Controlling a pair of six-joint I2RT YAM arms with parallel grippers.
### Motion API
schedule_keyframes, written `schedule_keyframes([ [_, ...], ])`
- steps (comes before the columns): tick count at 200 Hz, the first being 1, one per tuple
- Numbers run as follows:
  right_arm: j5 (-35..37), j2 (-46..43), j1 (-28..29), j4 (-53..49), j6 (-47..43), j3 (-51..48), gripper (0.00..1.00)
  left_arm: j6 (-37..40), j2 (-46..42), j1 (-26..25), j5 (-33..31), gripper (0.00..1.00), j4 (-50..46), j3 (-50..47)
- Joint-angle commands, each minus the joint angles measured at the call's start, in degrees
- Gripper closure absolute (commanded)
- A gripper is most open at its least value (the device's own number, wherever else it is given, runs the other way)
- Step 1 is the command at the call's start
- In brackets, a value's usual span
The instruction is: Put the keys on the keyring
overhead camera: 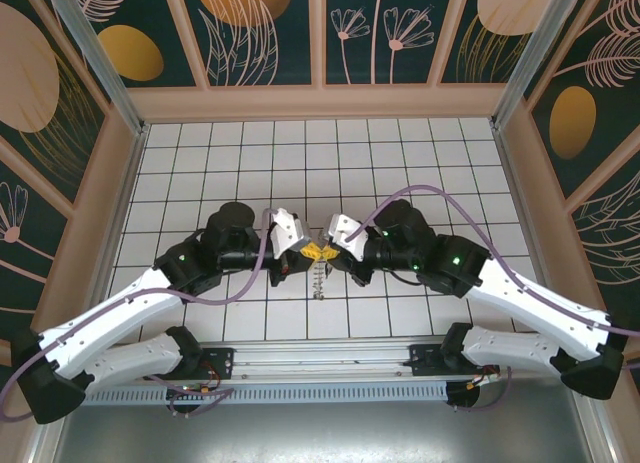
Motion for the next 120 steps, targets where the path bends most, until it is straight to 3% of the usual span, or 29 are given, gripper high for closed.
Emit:
schedule_keyframes([
  [1, -1.2, 0.66, 0.97, 2.89, -2.66, 2.83, 1.0, 1.12, 0.42, -1.1, 5.66, 1.0, 3.49, 0.31],
  [19, -1.84, -1.95, 0.97, 5.44, -1.4, 0.92, 1.0, -1.5, -1.81, -1.08, 7.53, 1.0, 8.88, -1.79],
  [42, -3.36, -7.44, 0.96, 12.71, 1.98, -4.27, 0.79, -4.93, -4.05, -1.08, 9.61, 1.0, 15.06, -3.48],
  [64, -3.77, -12.04, 0.91, 18.98, 5.35, -8.89, 0.71, -8.09, -5.27, -1.07, 11.45, 1.0, 20.38, -4.61],
  [91, -4.57, -14.38, 0.89, 22.25, 7.44, -11.5, 0.7, -10.67, -6.77, -1.07, 12.82, 1.0, 25.36, -5.97],
  [120, -5.32, -14.12, 0.88, 23.24, 7.49, -11.28, 0.77, -11.51, -6.94, -1.09, 13.97, 1.0, 27.27, -6.64],
])
